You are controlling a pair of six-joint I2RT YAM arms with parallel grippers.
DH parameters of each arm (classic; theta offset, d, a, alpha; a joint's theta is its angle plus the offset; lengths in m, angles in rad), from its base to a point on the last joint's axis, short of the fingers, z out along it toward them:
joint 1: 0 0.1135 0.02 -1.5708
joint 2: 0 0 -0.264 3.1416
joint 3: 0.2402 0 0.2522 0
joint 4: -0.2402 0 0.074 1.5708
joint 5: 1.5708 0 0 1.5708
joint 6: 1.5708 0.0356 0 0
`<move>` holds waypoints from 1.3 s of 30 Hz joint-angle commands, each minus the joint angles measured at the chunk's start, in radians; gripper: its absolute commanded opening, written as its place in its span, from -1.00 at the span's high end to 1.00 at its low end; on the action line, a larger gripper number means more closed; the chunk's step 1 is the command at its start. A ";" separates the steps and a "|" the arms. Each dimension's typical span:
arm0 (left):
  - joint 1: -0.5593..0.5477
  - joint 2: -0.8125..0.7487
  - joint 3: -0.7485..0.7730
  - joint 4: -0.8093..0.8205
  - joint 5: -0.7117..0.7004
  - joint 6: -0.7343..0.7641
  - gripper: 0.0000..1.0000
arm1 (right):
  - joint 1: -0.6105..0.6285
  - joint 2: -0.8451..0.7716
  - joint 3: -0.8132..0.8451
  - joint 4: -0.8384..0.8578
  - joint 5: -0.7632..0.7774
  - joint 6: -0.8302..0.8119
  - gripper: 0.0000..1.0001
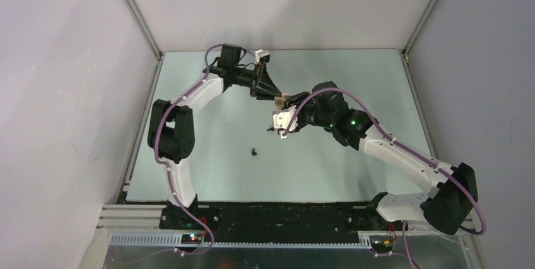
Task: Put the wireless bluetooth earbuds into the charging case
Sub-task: Place the earbud in the charging case, then adjust the earbud at the center of the board.
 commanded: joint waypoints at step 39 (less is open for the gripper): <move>0.318 -0.497 -0.433 -0.011 -0.278 0.308 1.00 | -0.134 0.726 0.505 -0.301 -0.112 1.157 0.04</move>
